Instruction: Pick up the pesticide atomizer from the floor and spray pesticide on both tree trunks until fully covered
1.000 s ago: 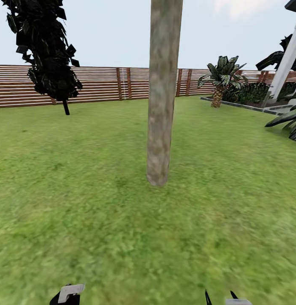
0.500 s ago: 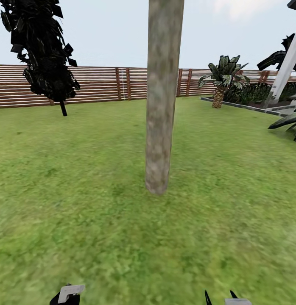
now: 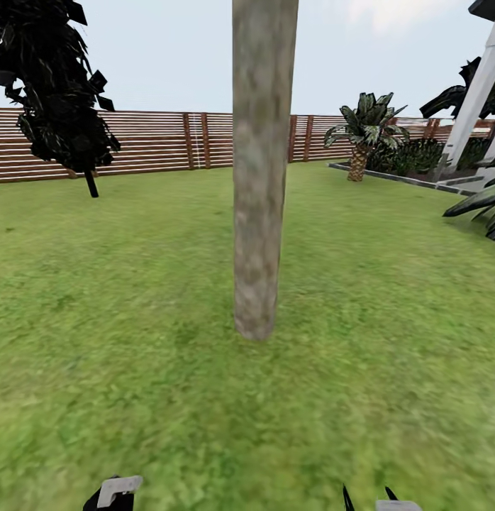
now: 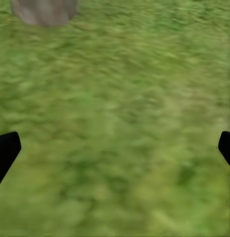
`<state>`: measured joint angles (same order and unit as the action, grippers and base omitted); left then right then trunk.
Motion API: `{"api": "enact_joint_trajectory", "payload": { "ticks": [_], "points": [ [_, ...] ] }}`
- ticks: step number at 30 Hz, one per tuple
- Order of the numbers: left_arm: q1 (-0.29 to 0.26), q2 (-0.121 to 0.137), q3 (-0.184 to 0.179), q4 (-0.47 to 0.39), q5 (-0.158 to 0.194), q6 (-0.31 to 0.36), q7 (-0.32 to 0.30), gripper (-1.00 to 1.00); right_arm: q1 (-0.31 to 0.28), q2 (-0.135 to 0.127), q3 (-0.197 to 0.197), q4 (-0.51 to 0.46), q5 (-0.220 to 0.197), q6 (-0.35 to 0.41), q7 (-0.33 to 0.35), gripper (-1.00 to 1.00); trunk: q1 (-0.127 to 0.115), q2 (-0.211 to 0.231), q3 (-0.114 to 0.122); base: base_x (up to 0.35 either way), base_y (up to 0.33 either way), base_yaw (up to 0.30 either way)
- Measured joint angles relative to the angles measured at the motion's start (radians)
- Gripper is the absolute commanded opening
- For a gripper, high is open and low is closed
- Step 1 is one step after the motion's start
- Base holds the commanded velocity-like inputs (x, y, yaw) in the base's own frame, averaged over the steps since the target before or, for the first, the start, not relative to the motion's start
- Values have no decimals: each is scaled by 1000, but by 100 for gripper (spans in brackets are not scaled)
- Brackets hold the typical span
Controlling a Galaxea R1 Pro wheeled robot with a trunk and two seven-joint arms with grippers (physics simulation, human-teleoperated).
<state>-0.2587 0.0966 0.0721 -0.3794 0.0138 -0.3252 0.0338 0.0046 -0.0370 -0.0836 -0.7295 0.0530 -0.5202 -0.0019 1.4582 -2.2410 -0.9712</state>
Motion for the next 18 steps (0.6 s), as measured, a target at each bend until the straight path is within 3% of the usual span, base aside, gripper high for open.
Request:
{"api": "enact_joint_trajectory", "payload": {
  "ticks": [11, 14, 18],
  "points": [
    [-1, 0, -4, -2, -7, 5, -3, -100, 0, -6, 4, -3, 10, 3, 6, 100, 0, 0, 0, 277, -165, 0],
    [-2, 0, -8, -3, -11, 6, -5, -100, -4, -9, 4, -25, 55, 3, 7, 100, 0, 0, 0, 276, -162, 0],
    [-2, 4, -12, -11, -15, 9, -8, -100, -36, -9, 4, -65, 170, 5, 8, 100, 0, 0, 0, 213, -82, 0]
  ]
}}
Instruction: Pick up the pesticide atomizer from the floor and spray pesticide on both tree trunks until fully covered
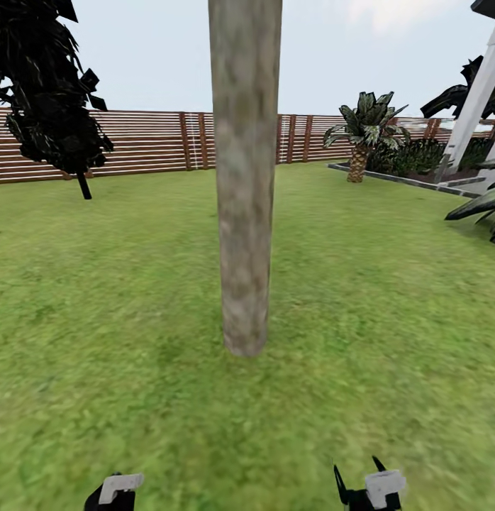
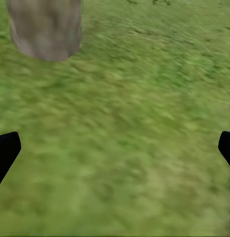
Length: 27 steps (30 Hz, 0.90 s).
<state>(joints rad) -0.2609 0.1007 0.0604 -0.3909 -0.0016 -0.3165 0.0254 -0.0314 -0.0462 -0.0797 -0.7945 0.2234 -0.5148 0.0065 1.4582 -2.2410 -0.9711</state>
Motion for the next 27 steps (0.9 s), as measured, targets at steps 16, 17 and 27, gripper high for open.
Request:
{"api": "enact_joint_trajectory", "payload": {
  "ticks": [16, 17, 27],
  "points": [
    [-147, 57, -4, -26, -521, 13, -584, -100, -315, 26, 309, -15, 171, 266, 443, 100, 0, 0, 0, 16, -5, 0],
    [-159, 65, -2, -26, -545, 15, -662, -100, -340, 41, 312, -15, 173, 288, 484, 100, 0, 0, 0, 0, 0, 0],
    [-232, 112, -2, -27, -664, 51, -1023, -100, -390, 87, 346, -12, 192, 338, 632, 100, 0, 0, 0, 0, 0, 0]
  ]
}}
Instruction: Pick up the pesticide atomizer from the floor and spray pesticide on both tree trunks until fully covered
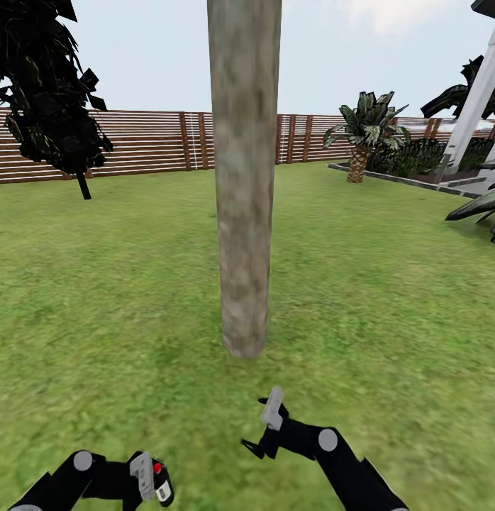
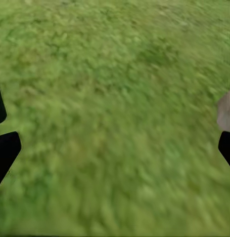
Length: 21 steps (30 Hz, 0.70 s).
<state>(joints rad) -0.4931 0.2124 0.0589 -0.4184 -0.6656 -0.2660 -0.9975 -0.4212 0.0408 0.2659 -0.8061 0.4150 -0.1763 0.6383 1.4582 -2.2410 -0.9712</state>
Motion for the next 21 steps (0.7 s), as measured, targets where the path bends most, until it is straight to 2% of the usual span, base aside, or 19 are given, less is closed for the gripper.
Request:
{"api": "enact_joint_trajectory", "payload": {
  "ticks": [3, 7, 8, 12, 13, 18, 21],
  "points": [
    [-2, -1, 0, 0, -36, 5, -9, -100, 0, 0, 19, 0, 0, 1, 2, 100, 0, 0, 0, 0, 0, 0],
    [-2, -13, 0, 0, -105, 7, -13, -100, -1, 1, 35, -1, 0, 1, 4, 100, 0, 0, 0, 0, 0, 0],
    [-2, -14, 0, 0, -112, 8, -13, -100, -1, 1, 40, -1, 0, 1, 4, 100, 0, 0, 0, 0, 0, 0],
    [-2, -30, 1, 0, -150, 15, -13, -100, -1, 1, 96, -2, -1, 1, 4, 100, 0, 0, 0, 0, 0, 0],
    [-2, -32, 1, 0, -154, 16, -13, -100, -1, 1, 98, -2, -1, 1, 4, -100, 0, 0, 0, 0, 0, 0],
    [-3, -73, 0, -2, -212, 23, -13, -100, -1, 3, 110, -5, -1, 3, 51, -100, 0, 0, 0, 0, 0, 0],
    [-8, -96, 0, -2, -242, 31, -13, -100, -1, 18, 110, -7, 0, 4, 63, -100, 0, 0, 0, 0, 0, 0]
  ]
}}
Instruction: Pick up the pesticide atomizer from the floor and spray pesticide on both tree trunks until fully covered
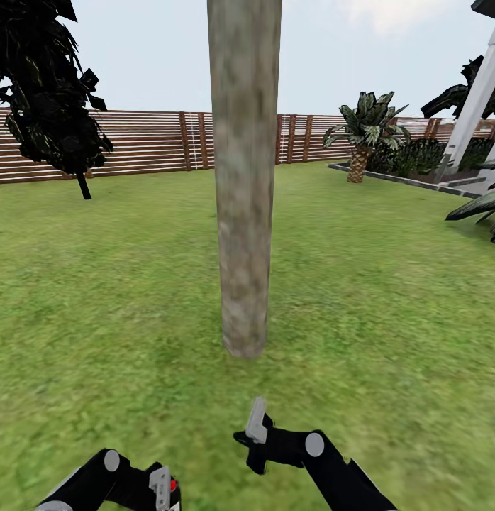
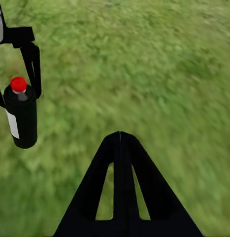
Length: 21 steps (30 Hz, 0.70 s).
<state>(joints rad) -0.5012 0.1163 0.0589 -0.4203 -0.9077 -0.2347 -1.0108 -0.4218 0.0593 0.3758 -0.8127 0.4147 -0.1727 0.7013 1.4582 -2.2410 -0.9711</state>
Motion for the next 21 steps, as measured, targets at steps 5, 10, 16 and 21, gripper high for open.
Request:
{"api": "enact_joint_trajectory", "payload": {
  "ticks": [5, 10, 16, 21],
  "points": [
    [-16, -35, 1, -17, -21, 8, 0, -100, 0, 41, 1, 0, 9, 2, 4, -100, 0, 0, 0, 0, 0, 0],
    [-20, -49, 1, -44, -23, 38, 1, -100, -1, 68, 1, 0, 49, 3, 4, -100, 0, 0, 0, 0, 0, 0],
    [-24, -57, -7, -170, -17, 75, -76, -100, -2, 76, 0, 5, 73, 3, 4, -100, 0, 0, 0, 0, 0, 0],
    [-25, -63, -8, -219, -13, 75, -104, -100, -2, 76, 0, 5, 73, 2, 4, -100, 0, 0, 0, 0, 0, 0]
  ]
}}
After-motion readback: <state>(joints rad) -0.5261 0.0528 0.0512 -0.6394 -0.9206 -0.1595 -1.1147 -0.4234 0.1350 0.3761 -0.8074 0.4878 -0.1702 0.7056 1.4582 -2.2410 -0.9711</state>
